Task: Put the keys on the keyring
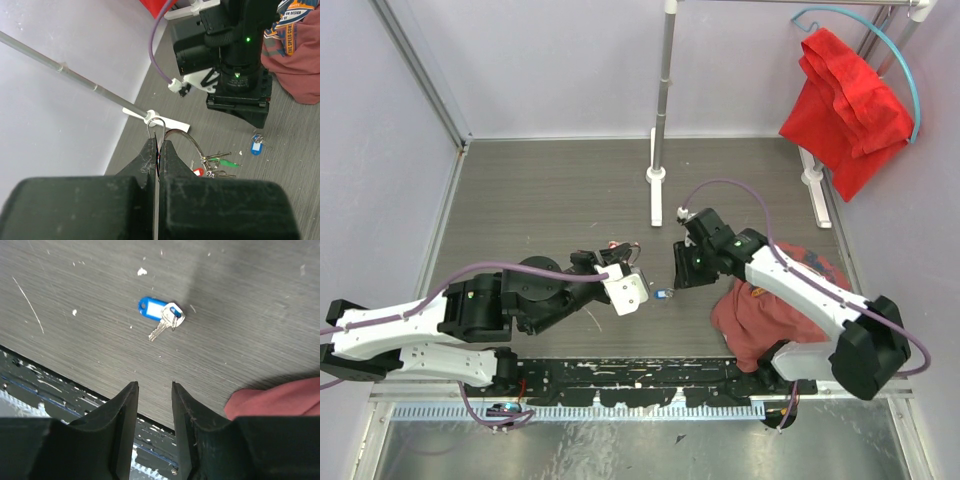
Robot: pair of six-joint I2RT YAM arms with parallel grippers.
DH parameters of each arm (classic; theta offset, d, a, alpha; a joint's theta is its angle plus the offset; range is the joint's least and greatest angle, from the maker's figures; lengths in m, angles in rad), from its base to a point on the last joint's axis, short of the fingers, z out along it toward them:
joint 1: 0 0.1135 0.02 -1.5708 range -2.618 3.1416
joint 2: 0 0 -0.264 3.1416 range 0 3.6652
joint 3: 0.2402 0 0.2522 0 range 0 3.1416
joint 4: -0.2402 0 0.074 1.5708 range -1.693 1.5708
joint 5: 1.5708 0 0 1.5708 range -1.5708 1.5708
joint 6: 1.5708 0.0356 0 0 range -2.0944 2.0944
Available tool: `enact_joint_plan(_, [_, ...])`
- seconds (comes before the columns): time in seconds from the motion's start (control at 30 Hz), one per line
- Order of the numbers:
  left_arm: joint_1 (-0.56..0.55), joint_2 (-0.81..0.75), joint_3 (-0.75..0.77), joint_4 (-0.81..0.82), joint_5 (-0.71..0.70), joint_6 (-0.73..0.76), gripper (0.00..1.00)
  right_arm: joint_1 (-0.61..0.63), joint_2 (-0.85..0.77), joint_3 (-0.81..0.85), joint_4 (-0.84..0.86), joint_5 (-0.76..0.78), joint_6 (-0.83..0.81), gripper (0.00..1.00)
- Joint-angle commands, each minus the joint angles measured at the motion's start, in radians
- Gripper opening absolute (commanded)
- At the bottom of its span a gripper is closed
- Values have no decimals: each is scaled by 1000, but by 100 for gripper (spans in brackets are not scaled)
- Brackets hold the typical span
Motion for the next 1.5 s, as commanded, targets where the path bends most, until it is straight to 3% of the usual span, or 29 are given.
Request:
enact_joint_plan(0.0, [-2,-9,31,6,-2,-12,0,4,31,-24,96,-73,-36,38])
enact_joint_plan(0.37, [-1,-19,20,8,-12,-14,0,39,153,-86,247,-10,13,34])
enact_joint_plan(0.83, [-2,-33,11,2,-20,-16,0,85,243,-73,268,152,17,27])
enact_joint_plan(1.37, [-2,-41,9,2,-20,-11,0,87,277,-73,309,123,10,20])
enact_joint_plan(1.47, [-2,-40,10,0,-19,-10,0,87,281,-73,310,124,9,13])
